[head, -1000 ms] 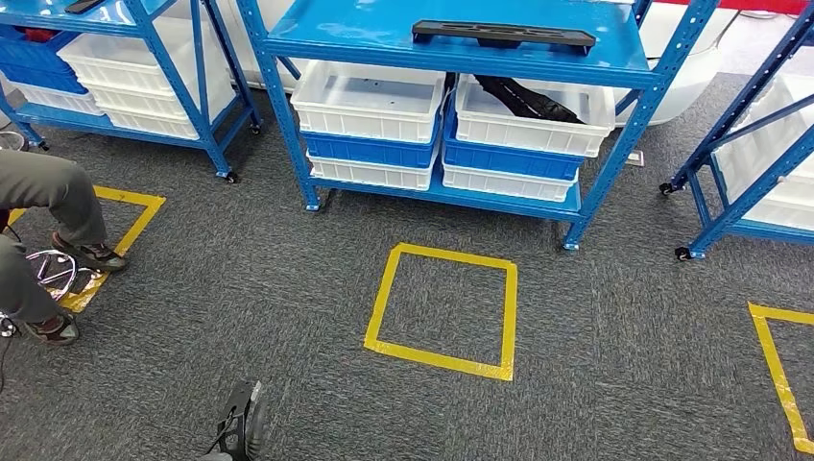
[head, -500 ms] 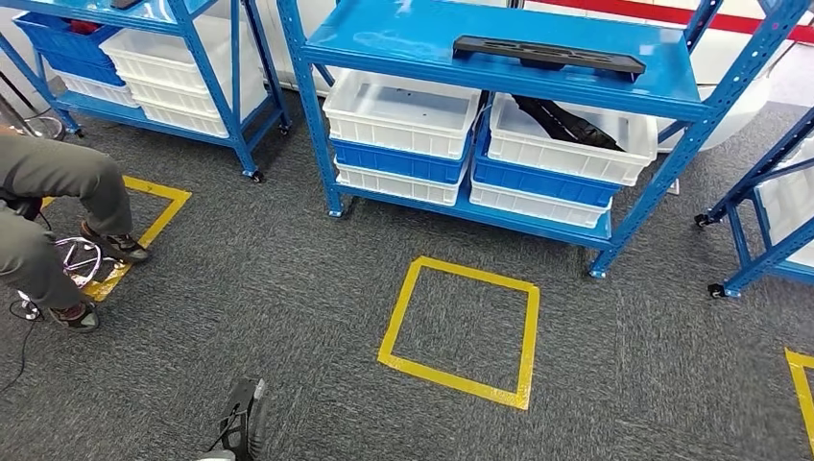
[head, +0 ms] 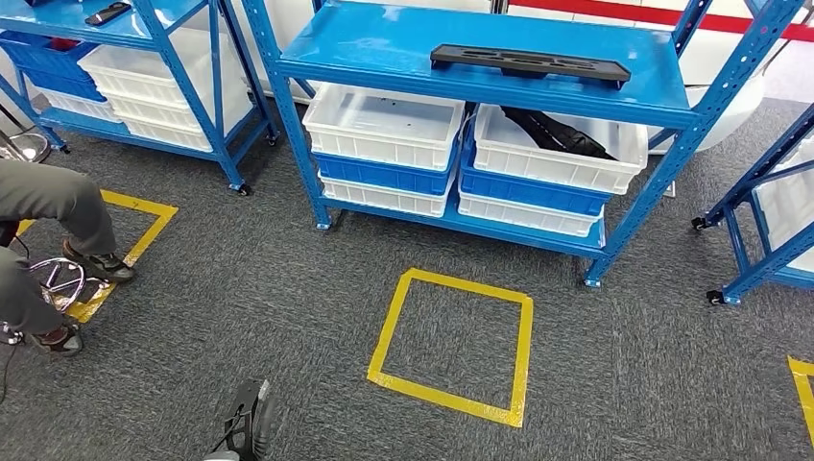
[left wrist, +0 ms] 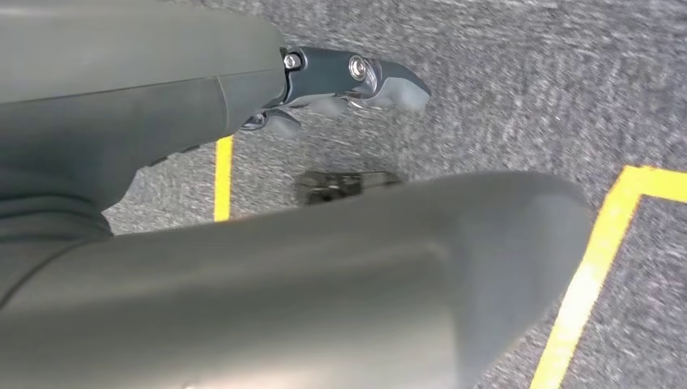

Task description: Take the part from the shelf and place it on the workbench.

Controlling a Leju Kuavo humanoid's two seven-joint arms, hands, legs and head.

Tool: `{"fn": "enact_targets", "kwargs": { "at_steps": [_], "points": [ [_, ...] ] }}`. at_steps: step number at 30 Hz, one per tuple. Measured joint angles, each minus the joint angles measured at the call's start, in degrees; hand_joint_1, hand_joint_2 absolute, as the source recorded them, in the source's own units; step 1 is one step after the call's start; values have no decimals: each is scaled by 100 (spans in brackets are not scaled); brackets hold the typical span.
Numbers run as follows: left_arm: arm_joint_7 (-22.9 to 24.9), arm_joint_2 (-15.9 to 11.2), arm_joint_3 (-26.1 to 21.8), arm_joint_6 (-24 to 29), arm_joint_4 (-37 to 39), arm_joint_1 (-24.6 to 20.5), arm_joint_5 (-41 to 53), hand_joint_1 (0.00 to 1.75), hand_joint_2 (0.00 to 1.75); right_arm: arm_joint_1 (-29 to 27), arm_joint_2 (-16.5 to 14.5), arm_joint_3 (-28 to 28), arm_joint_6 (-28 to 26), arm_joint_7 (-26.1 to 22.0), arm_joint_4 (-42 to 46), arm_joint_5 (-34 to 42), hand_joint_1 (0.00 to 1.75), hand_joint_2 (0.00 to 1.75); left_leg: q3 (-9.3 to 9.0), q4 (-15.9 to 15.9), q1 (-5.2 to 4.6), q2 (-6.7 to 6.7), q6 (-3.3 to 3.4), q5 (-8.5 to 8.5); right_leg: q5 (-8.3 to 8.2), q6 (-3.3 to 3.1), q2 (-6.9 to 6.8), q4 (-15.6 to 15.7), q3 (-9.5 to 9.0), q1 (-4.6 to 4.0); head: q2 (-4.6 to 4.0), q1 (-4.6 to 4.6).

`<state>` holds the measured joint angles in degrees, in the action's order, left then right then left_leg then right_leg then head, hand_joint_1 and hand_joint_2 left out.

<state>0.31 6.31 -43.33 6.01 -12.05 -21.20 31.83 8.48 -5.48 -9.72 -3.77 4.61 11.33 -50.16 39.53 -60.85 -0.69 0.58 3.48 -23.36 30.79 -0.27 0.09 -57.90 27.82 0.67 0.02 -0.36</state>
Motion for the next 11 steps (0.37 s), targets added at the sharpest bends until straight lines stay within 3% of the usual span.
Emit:
{"fn": "enact_targets", "kwargs": {
  "at_steps": [1, 2, 5, 7, 9, 11],
  "points": [
    [2, -6, -1, 0, -1, -4, 0, 0, 0, 15, -14, -1, 3, 4, 1, -8, 0, 0, -73, 180, -45, 4, 69, 131, 34, 20, 4, 40, -53, 0, 1, 3],
    [2, -11, -3, 0, -1, -9, 0, 0, 0, 25, -27, -1, 7, 8, 1, -16, 0, 0, -131, 279, -80, 20, 106, 161, 26, 71, 6, 50, -124, -13, 1, 5],
    [-9, -11, -7, -2, -2, -23, -1, 0, 0, 29, -27, -1, 14, 27, 3, -40, 0, 0, -417, 496, -73, 43, 186, 106, 9, 174, -6, -58, -232, -24, 0, -6],
    [-14, -9, -10, -2, -2, -28, -2, 0, 0, 40, -20, -1, 14, 38, 3, -48, 0, 0, -562, 541, -54, 53, 228, 55, 183, 149, -3, -570, 56, -13, 0, 5],
    [-16, -6, -16, -2, -1, -21, -3, 0, 0, 45, -10, -1, 14, 39, 3, -55, 0, 0, -636, 539, -57, 64, 224, -34, 451, 138, 0, -1241, 550, 8, 0, 15],
    [-15, -2, -19, -2, 1, 0, -4, 0, 0, 32, -1, -1, 14, 44, 3, -63, 0, 0, -706, 536, -53, 80, 199, -111, 610, 166, 0, -1478, 833, 26, 0, 15]
  ]
}}
